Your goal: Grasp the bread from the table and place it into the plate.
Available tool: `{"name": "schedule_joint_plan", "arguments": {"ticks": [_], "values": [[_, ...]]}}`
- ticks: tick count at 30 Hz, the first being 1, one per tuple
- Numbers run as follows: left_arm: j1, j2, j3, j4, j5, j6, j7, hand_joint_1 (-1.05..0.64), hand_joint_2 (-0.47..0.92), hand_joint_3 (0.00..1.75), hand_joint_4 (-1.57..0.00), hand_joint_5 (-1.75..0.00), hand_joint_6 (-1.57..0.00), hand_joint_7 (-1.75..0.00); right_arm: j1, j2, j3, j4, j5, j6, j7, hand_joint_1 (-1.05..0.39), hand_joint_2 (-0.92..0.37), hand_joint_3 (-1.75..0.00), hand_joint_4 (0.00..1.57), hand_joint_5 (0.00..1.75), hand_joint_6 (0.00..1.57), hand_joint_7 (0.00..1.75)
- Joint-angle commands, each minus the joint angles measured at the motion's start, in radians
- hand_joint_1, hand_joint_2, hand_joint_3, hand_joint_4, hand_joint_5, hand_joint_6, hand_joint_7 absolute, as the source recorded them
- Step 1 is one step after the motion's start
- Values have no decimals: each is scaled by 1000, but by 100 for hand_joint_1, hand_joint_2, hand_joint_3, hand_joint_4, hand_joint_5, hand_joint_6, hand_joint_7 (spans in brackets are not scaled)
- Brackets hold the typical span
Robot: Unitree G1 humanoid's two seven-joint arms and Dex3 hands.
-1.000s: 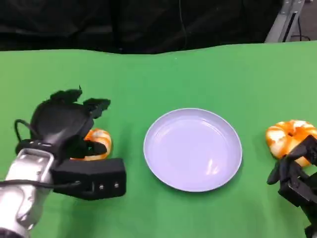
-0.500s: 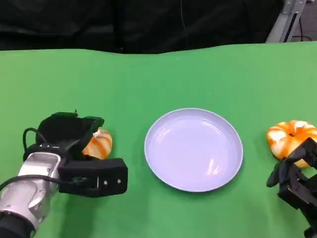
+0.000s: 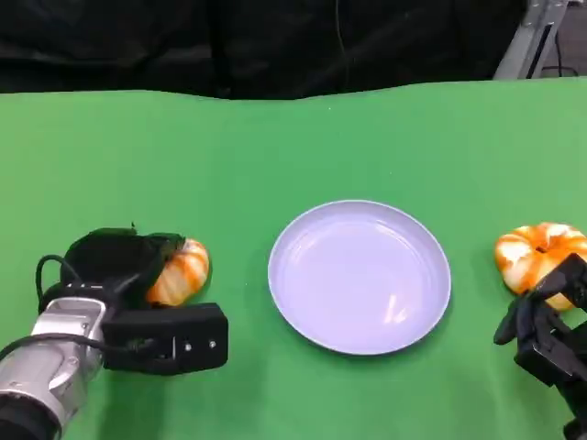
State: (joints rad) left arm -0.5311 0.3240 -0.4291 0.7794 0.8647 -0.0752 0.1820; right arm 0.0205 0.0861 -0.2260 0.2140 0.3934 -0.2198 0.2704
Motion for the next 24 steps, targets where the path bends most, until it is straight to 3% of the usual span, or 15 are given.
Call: {"name": "schedule_joint_plan", "arguments": {"ticks": [1, 12, 16, 19, 24], "values": [[0, 26, -4, 20, -29, -12, 21, -92, 92, 29, -34, -1, -44, -1, 5, -9, -7, -4, 3, -6, -2, -6, -46, -135, 91, 175, 77, 161], [-11, 38, -17, 73, -78, -86, 30, -80, 92, 25, -48, -6, -51, -3, 10, -9, -4, -19, -1, 6, -13, -6, -48, -135, 90, 175, 77, 162], [-10, 31, -21, 81, -82, -98, 69, -58, 92, 23, -58, -7, -58, -4, 7, -9, -6, -11, 3, 0, -5, -5, -49, -136, 90, 175, 77, 162], [-1, 9, 6, 121, -124, -166, 162, -26, 92, 30, -73, -7, -67, -4, 6, -13, -4, -8, -7, -5, -8, -6, -49, -134, 90, 175, 76, 163], [-11, -2, 14, 180, -161, -233, 221, -19, 92, 35, -86, -9, -76, -5, 7, -11, -4, -8, -5, -8, -3, -6, -49, -134, 90, 175, 75, 163]]}}
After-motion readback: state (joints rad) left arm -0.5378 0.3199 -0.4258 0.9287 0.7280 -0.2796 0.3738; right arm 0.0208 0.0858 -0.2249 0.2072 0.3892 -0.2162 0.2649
